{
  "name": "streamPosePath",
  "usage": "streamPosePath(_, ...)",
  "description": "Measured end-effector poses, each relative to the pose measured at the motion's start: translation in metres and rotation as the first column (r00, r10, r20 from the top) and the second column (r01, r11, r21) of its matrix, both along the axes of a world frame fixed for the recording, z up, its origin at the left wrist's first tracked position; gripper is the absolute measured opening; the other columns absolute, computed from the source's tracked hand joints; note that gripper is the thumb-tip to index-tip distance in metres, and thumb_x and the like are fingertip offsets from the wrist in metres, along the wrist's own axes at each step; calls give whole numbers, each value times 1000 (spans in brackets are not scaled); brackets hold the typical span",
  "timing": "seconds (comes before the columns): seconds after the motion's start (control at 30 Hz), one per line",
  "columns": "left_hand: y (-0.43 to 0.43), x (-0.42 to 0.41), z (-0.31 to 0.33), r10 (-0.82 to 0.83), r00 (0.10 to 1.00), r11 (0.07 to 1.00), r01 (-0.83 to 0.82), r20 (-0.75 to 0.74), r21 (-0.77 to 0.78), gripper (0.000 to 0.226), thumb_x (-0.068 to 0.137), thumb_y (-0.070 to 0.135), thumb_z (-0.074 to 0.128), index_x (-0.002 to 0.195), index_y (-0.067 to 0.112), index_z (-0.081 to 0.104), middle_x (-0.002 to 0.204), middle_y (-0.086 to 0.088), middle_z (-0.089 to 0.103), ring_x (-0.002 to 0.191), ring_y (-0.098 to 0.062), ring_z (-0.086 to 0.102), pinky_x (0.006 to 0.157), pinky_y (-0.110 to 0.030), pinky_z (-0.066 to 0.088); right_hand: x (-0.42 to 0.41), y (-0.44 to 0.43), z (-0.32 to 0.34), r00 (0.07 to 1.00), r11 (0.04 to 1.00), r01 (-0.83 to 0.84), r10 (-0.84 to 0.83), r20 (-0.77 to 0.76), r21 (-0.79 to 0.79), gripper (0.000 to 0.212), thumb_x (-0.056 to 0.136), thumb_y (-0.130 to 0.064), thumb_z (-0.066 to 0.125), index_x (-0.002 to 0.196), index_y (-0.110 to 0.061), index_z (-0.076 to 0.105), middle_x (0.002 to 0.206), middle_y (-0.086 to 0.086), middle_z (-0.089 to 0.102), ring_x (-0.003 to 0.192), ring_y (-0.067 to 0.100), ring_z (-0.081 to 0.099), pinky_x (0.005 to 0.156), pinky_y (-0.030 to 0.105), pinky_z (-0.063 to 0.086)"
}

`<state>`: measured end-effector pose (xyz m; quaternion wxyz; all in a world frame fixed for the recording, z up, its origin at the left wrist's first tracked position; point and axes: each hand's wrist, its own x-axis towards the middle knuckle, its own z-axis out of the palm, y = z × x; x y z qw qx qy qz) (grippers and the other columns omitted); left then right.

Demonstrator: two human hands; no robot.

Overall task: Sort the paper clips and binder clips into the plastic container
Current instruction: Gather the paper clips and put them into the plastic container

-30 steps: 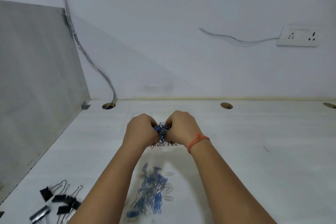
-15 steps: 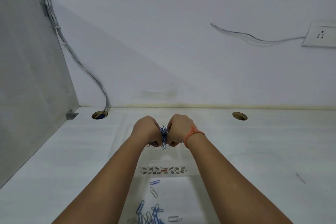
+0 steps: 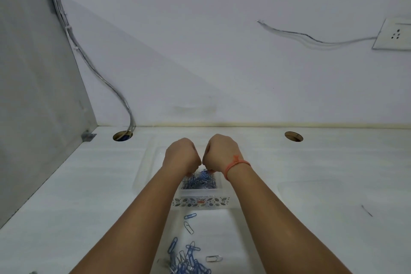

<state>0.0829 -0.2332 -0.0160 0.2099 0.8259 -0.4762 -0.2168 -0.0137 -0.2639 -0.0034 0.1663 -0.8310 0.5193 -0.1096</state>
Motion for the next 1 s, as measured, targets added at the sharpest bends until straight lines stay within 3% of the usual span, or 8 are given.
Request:
streamPosePath(0.13, 27, -6, 1, 79, 996, 982, -84, -36, -170, 19, 70, -4, 62, 71, 11, 74, 73, -10, 72, 72, -26, 70, 67, -31, 58, -15, 16, 6, 993, 1000, 26, -25, 116, -2, 20, 73, 2, 59, 84, -3, 76, 86, 13, 75, 85, 25, 70, 77, 33, 58)
streamPosePath(0.2, 50, -12, 5, 96, 992, 954, -116, -86, -276, 26, 72, -3, 60, 65, 21, 68, 71, -2, 69, 72, -21, 69, 61, -26, 53, -28, 33, 9, 981, 1000, 17, -19, 193, 10, 24, 72, 4, 59, 80, -8, 78, 85, 9, 76, 82, 21, 70, 72, 27, 56)
streamPosePath(0.3, 98, -22, 3, 146, 982, 881, -186, -124, -436, 25, 72, 0, 60, 74, 22, 70, 74, 7, 69, 72, -9, 64, 55, -15, 40, -48, 67, 5, 959, 999, -21, 12, 282, 27, 25, 72, 3, 62, 78, -14, 79, 83, 2, 76, 74, 13, 67, 68, 20, 51)
streamPosePath(0.37, 135, -27, -9, 198, 973, 847, -231, -119, -478, 23, 74, 3, 62, 78, 23, 72, 74, 9, 69, 72, -6, 63, 57, -12, 38, -59, 93, -11, 966, 997, -61, 49, 253, 38, 26, 76, 1, 61, 83, -17, 79, 88, 0, 76, 81, 11, 68, 75, 18, 52)
streamPosePath(0.5, 180, -28, -50, 252, 961, 865, -277, -115, -417, 27, 79, 2, 58, 92, 19, 74, 92, 4, 73, 89, -14, 65, 71, -20, 41, -66, 123, -61, 984, 993, -118, 114, 134, 25, 37, 85, -3, 50, 114, -16, 69, 117, 4, 68, 110, 19, 61, 97, 26, 46)
streamPosePath(0.63, 192, -30, -77, 185, 976, 896, -216, -117, -388, 34, 82, 0, 51, 105, 14, 73, 109, -2, 73, 101, -18, 64, 79, -18, 40, -50, 135, -85, 981, 980, -191, 191, -17, -46, 51, 85, -2, 45, 134, -16, 51, 123, 11, 53, 113, 30, 50, 89, 34, 43)
streamPosePath(0.8, 190, -31, -91, 87, 968, 903, -176, -235, -391, 38, 84, 0, 51, 113, 16, 70, 114, -3, 71, 95, -5, 61, 83, -17, 43, -40, 135, -89, 977, 984, -169, 159, -138, -58, 45, 87, -4, 44, 131, -12, 50, 132, 15, 43, 118, 31, 43, 93, 36, 43)
streamPosePath(1.0, 186, -21, -98, 77, 948, 897, -201, -309, -394, 40, 81, -4, 50, 110, 14, 71, 112, 0, 71, 101, -4, 61, 88, -19, 42, -38, 134, -92, 993, 993, -116, 116, -11, -37, 46, 87, -3, 47, 130, -17, 56, 121, 12, 52, 116, 29, 47, 91, 35, 43)
